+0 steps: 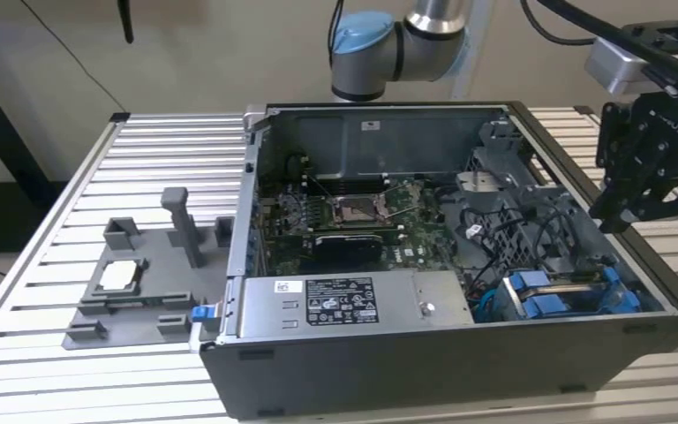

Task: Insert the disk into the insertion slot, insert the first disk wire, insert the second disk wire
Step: 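Insert the first disk wire, then insert the second disk wire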

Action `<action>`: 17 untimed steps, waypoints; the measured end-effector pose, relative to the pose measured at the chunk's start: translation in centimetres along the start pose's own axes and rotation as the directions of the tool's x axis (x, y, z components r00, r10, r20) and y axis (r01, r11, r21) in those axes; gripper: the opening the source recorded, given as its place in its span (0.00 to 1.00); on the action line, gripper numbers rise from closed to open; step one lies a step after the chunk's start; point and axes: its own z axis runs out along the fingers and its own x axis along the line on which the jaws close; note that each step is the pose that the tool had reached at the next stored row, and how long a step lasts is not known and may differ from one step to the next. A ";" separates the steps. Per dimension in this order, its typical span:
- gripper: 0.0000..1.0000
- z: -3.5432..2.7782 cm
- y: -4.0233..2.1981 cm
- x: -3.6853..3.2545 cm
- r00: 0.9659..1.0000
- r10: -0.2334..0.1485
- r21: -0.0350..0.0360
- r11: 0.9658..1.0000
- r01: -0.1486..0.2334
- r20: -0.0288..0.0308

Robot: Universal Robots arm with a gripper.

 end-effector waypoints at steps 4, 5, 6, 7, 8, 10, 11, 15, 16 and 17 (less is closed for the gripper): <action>0.27 0.02 0.22 -0.58 1.000 0.001 0.000 1.000 -0.001 0.000; 0.27 0.03 0.28 -0.74 1.000 0.001 0.000 1.000 -0.001 0.000; 0.27 0.04 0.33 -0.88 1.000 0.001 0.000 1.000 -0.001 0.000; 0.27 0.04 0.39 -1.04 1.000 0.001 0.000 1.000 -0.001 0.000; 0.27 0.06 0.45 -1.21 1.000 0.001 0.000 1.000 -0.001 0.000; 0.27 0.06 0.57 -1.55 1.000 0.002 0.000 1.000 -0.002 0.000; 0.27 0.07 0.64 -1.73 1.000 0.002 0.000 1.000 -0.002 0.000; 0.27 0.09 1.03 -2.12 1.000 0.002 0.000 1.000 -0.002 0.000; 0.27 0.08 1.15 -2.17 1.000 0.002 0.000 1.000 -0.002 0.000; 0.27 0.08 1.29 -2.20 1.000 0.002 0.000 1.000 -0.002 0.000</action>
